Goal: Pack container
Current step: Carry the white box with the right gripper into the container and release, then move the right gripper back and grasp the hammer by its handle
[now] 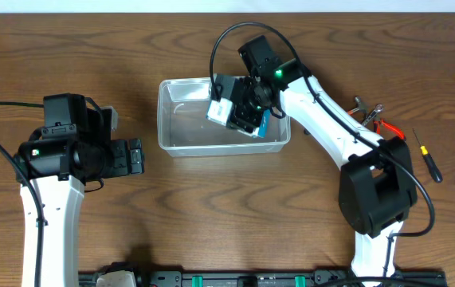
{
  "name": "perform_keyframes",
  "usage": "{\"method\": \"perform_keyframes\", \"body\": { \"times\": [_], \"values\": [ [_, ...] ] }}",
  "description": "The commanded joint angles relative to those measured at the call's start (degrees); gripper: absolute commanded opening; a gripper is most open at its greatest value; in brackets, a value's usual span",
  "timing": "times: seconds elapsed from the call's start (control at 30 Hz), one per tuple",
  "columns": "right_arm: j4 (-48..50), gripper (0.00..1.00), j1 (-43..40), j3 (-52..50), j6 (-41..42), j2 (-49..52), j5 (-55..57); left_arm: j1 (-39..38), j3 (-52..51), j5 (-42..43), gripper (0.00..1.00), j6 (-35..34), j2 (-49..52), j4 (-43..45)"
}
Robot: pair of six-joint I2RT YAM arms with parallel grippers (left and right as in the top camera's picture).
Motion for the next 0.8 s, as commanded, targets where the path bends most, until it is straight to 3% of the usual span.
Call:
{"method": "perform_keyframes", "body": {
  "times": [0.0,0.13,0.17,0.2,0.33,0.5,0.77],
  "values": [
    [-2.7,0.29,0.2,0.9,-2.9,1.2,-2.1,-0.2,0.3,-0.7,0.98,0.4,0.2,0.0],
    [-4.7,0.48,0.2,0.9,-2.6,1.4,-1.5,-0.2,0.3,-0.7,0.98,0.4,0.2,0.0],
    [-4.7,0.81,0.2,0.9,-2.6,1.2,-1.5,-0.2,0.3,-0.7,0.98,0.4,0.2,0.0],
    [-4.5,0.99,0.2,0.9,-2.6,1.2,-1.5,-0.2,0.3,-0.7,0.98,0.4,0.2,0.0],
    [-4.3,0.99,0.2,1.1,-1.0,0.6,-1.2,-0.2,0.3,-0.7,0.98,0.4,0.2,0.0],
    [-5.3,0.99,-0.3,5.5,9.1,-0.4,3.2,-0.2,0.3,-0.7,0.98,0.4,0.2,-0.2],
    [-9.7,0.99,-7.5,15.7,40.0,-8.1,28.7,-0.2,0.3,-0.7,0.98,0.4,0.2,-0.4]
  ]
}}
